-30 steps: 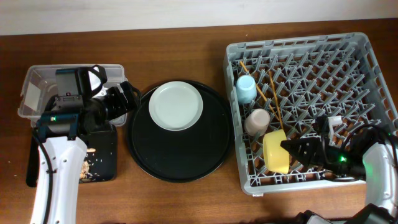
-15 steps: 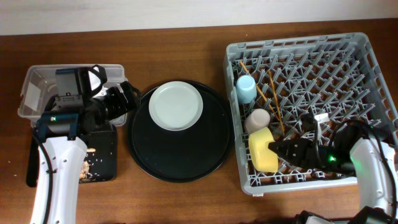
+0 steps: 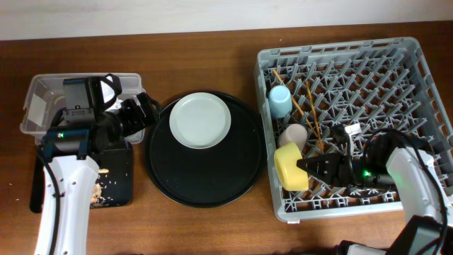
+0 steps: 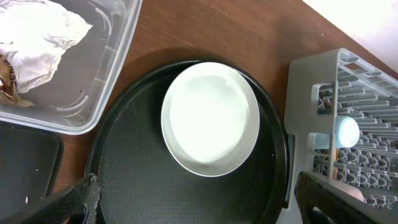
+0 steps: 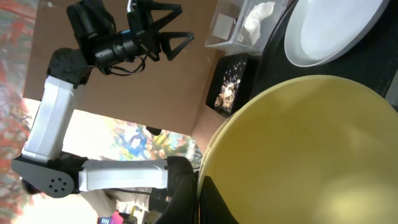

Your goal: Sort waste into correct bins and load items into the dishwasher rack

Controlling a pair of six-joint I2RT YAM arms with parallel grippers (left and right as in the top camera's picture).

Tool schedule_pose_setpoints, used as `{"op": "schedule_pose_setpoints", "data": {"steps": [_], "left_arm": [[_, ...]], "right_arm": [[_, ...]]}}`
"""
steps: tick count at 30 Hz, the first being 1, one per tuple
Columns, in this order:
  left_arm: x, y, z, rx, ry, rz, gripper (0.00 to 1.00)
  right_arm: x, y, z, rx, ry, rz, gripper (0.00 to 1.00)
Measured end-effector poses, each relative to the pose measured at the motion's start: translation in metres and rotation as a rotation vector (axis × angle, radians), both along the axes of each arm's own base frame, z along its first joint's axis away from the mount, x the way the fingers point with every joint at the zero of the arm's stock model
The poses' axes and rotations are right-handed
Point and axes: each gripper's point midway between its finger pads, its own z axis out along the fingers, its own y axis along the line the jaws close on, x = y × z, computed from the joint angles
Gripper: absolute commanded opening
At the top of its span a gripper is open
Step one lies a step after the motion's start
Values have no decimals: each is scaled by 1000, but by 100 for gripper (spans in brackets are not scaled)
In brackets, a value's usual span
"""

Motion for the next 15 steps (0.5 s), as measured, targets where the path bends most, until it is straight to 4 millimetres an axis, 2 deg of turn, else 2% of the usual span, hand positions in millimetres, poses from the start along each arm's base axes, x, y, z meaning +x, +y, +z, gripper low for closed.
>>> {"op": "schedule_pose_setpoints", "data": {"steps": [7, 15], "left_arm": [[0, 0, 0, 0, 0, 0, 99], [0, 0, 0, 0, 0, 0, 99]], "right_arm": [[5, -2, -7, 1, 0, 2, 4], [1, 0, -16, 25, 10, -11, 4]]}}
